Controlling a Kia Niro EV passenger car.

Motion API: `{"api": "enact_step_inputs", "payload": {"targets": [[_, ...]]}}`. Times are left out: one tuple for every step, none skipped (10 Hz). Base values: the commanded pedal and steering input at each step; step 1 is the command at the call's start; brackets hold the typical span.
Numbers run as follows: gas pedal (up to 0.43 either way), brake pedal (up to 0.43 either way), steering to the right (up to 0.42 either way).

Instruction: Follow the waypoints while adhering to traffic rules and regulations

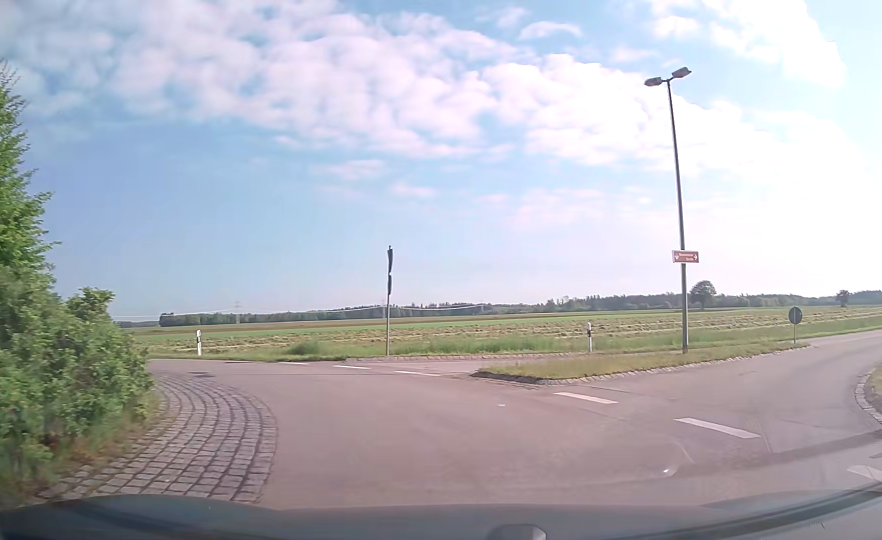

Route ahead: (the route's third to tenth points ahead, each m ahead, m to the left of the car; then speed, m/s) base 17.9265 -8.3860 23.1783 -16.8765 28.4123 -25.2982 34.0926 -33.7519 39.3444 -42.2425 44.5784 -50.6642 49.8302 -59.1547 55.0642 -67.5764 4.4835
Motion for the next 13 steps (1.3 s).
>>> {"api": "enact_step_inputs", "payload": {"targets": [[0.02, 0.0, 0.281], [0.079, 0.0, 0.282], [0.138, 0.0, 0.285], [0.189, 0.0, 0.289], [0.209, 0.0, 0.294], [0.209, 0.0, 0.294], [0.22, 0.0, 0.29], [0.22, 0.0, 0.283], [0.197, 0.0, 0.276], [0.169, 0.0, 0.27], [0.157, 0.0, 0.258], [0.157, 0.0, 0.245], [0.157, 0.0, 0.235]]}}
